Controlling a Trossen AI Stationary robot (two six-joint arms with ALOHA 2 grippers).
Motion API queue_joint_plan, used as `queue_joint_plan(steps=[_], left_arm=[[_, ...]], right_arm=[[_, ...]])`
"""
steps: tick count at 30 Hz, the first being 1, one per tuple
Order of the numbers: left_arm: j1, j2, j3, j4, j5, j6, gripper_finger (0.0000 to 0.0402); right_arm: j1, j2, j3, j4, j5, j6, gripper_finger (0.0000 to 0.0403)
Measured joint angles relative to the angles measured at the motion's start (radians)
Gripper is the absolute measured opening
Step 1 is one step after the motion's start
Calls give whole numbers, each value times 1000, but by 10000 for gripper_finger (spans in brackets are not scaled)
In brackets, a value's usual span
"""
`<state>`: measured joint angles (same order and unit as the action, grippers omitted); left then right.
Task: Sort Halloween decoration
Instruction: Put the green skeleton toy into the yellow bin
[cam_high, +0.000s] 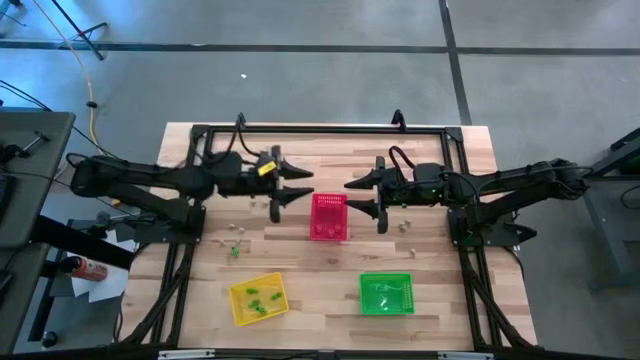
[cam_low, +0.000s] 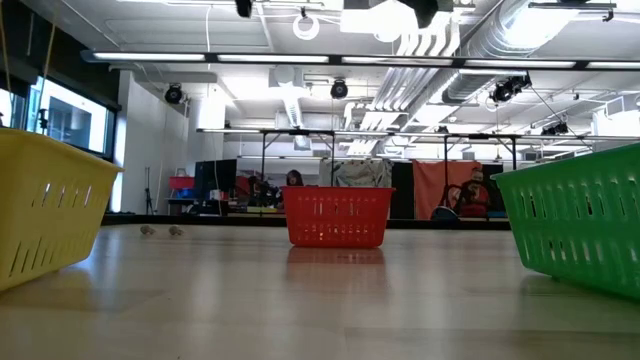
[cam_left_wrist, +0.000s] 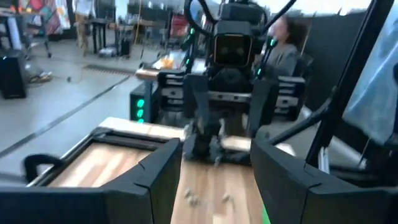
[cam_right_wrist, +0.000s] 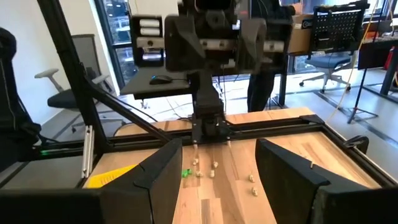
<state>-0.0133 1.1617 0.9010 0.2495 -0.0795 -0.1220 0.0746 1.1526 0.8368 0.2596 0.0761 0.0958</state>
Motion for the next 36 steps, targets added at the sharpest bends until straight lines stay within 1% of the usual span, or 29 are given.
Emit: queue_joint_plan(steps=[3, 5, 18, 21, 24, 26, 27, 30, 32, 36], left_arm=[[-10, 36, -60, 168, -8, -22, 182], [-15, 48, -73, 207, -9, -22, 182], [-14, 51, -73, 188, -9, -15, 182], [-17, 45, -73, 175, 7, -67, 182], [-28, -1, -72, 62, 117, -116, 182], [-44, -48, -71, -89, 176, -149, 182], [-58, -69, -71, -164, 185, -162, 182], [-133, -125, -71, -396, 187, -171, 181], [-200, -144, -71, -547, 185, -151, 181], [-322, -146, -71, -847, 111, -120, 181]], right_arm=[[0, 0, 0, 0, 10, -10, 199], [0, 0, 0, 0, 29, -11, 199], [0, 0, 0, 1, 35, -26, 199], [0, 0, 0, 1, 35, -26, 199], [0, 0, 0, 0, 35, -15, 199], [0, 0, 0, -6, 34, -2, 199], [0, 0, 0, -12, 34, -1, 199], [0, 0, 0, -23, 32, 0, 199], [0, 0, 0, -33, 32, 0, 199], [0, 0, 0, -38, 32, 0, 199]])
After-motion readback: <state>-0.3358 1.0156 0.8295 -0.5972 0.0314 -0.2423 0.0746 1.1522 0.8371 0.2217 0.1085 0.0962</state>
